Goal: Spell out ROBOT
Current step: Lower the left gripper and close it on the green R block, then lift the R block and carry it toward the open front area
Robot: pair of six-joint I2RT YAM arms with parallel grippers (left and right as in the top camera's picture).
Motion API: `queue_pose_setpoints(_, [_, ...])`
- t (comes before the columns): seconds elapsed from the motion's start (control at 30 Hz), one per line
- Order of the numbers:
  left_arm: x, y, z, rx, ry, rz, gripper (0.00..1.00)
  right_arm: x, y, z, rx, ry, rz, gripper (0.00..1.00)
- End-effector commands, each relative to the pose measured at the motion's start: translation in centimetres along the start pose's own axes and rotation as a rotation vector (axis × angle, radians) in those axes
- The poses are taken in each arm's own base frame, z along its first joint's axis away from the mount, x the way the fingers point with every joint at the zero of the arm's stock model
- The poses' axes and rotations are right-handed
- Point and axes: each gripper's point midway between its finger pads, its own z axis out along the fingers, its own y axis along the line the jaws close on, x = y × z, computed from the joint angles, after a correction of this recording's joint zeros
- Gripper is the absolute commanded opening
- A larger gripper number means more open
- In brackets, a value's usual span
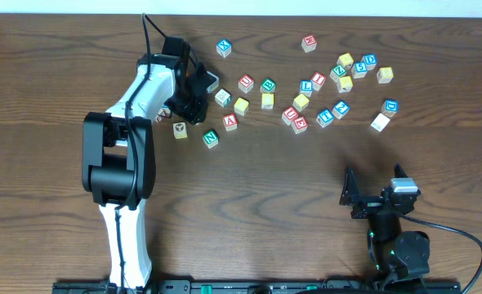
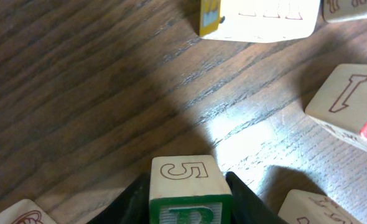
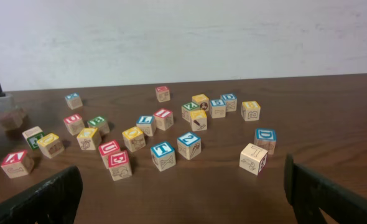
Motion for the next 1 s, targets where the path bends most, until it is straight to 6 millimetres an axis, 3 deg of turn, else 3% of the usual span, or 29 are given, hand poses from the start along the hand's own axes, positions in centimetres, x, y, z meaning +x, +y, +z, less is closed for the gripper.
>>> queue_pose_setpoints(0.0, [0.6,0.2,0.7,-0.001,0.021,-0.003,0.29,0.1,-0.1,0.0,0.003,0.005,-0.013,0.99])
queue_pose_setpoints(0.27, [0.4,0.2,0.5,-0.005,0.016,-0.002,0.26,0.1,-0.1,0.0,0.003,0.005,-0.013,0.99])
queue_pose_setpoints(0.4, [-0.3,0.9,-1.2,-0.055,-0.006,-0.005,0.23,0.1,-0.1,0.0,0.004,0.005,-0.013,0.99])
queue_pose_setpoints(0.53, [-1.7,1.4,-4.9,-0.130,-0.070,0.012,0.14,0.2,-0.1,0.0,0.003,0.005,-0.013,0.99])
queue_pose_setpoints(0.77, [-4.0,0.0,-15.3,-0.233,-0.282,-0.003,0.14,0.1,-0.1,0.0,0.003,0.005,-0.013,0.99])
queue_pose_setpoints(0.97, [-3.1,-2.6,-23.9,-0.256,-0.453,-0.168,0.14,0.1,-0.1,0.0,0.003,0.005,-0.013,0.99])
